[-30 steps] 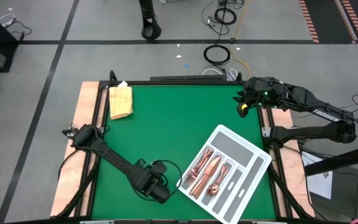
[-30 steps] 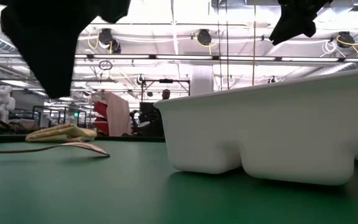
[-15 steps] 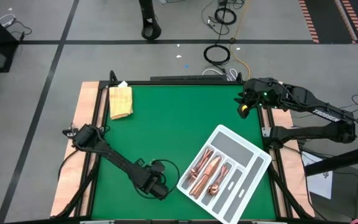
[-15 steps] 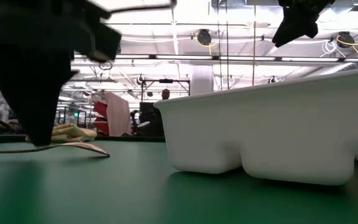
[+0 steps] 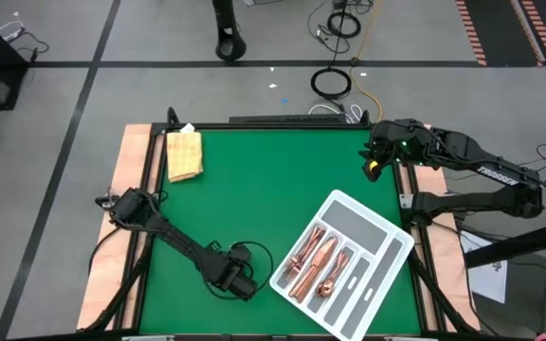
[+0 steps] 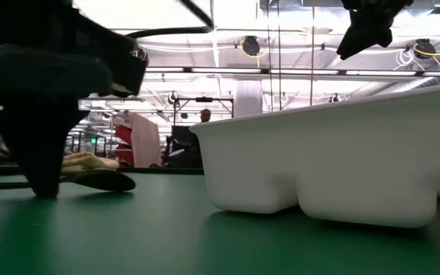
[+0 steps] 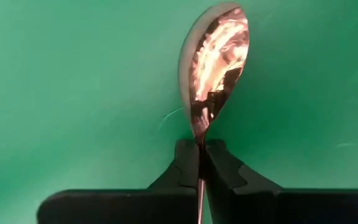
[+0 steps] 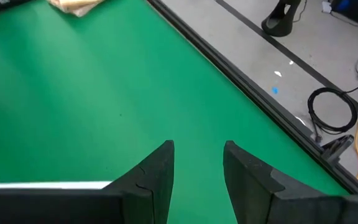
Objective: Sort silverware
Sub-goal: Put the bronze spoon into the silverware tray
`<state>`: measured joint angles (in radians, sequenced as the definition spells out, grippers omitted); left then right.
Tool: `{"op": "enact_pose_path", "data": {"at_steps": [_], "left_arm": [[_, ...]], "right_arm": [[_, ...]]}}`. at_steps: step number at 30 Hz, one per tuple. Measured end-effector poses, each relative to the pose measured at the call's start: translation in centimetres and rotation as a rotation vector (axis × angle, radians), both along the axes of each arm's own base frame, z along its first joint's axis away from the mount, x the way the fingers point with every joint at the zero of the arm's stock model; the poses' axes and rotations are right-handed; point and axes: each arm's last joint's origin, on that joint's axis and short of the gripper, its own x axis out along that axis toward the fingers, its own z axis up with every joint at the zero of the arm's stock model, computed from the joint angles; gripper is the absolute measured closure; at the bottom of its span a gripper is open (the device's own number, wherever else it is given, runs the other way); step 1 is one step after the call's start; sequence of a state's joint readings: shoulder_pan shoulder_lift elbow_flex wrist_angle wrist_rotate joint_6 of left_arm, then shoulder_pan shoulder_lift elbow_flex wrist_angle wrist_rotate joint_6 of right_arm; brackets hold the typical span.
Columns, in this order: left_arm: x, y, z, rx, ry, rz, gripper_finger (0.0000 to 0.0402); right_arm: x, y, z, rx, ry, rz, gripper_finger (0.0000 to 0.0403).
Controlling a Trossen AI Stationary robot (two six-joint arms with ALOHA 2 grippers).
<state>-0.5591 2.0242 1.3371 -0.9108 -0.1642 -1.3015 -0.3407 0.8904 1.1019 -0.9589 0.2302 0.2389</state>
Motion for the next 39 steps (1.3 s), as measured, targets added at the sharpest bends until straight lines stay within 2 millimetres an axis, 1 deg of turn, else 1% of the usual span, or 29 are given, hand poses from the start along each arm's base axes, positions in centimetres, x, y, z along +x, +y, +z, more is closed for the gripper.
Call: {"op": "enact_pose_path", "data": {"at_steps": [2, 4, 6, 8, 12, 14, 17, 20, 23, 27, 30, 35, 37, 39], "left_arm": [[0.6, 0.1, 0.9, -0.016, -0.033, 0.008, 0.0395], [1.4, 0.3, 2.3, -0.019, -0.107, 0.018, 0.0397], [2.0, 1.0, 4.4, 0.001, -0.189, 0.043, 0.0398], [2.8, 1.7, 6.7, 0.038, -0.316, 0.075, 0.0399], [3.2, 3.6, 11.1, 0.141, -0.560, 0.133, 0.0400], [3.5, 4.4, 13.2, 0.176, -0.694, 0.139, 0.0400], [4.3, 4.9, 16.0, 0.206, -0.876, 0.076, 0.0400], [5.4, 5.2, 17.8, 0.242, -1.018, 0.004, 0.0401], [6.4, 5.9, 18.9, 0.278, -1.118, -0.016, 0.0401], [7.5, 7.0, 19.2, 0.332, -1.164, -0.029, 0.0401], [7.9, 8.0, 19.5, 0.353, -1.190, -0.016, 0.0401], [8.6, 9.2, 20.0, 0.313, -1.292, -0.055, 0.0401], [8.9, 9.3, 20.1, 0.291, -1.338, -0.061, 0.0401], [9.0, 9.4, 20.0, 0.292, -1.342, -0.078, 0.0401]], "right_arm": [[-0.1, 0.1, -0.1, -0.003, 0.023, 0.021, 0.0275], [-0.1, 0.3, -0.2, 0.024, 0.031, 0.086, 0.0275], [0.0, 0.5, -0.3, 0.073, 0.020, 0.162, 0.0275], [0.1, 0.7, -0.3, 0.116, 0.002, 0.214, 0.0275], [0.5, 1.2, 0.0, 0.154, -0.054, 0.342, 0.0275], [1.0, 1.6, 0.5, 0.141, -0.121, 0.435, 0.0275], [2.1, 2.2, 1.9, 0.090, -0.287, 0.569, 0.0275], [3.0, 2.7, 3.0, 0.030, -0.443, 0.653, 0.0275], [3.9, 3.2, 3.1, 0.021, -0.540, 0.694, 0.0275], [4.8, 4.1, 2.2, 0.048, -0.547, 0.739, 0.0275], [5.1, 4.8, 2.1, 0.060, -0.550, 0.778, 0.0275], [6.0, 5.7, 1.8, 0.071, -0.550, 0.823, 0.0275], [6.5, 5.9, 1.9, 0.063, -0.573, 0.833, 0.0275], [7.0, 5.9, 1.8, 0.058, -0.584, 0.836, 0.0275]]}}
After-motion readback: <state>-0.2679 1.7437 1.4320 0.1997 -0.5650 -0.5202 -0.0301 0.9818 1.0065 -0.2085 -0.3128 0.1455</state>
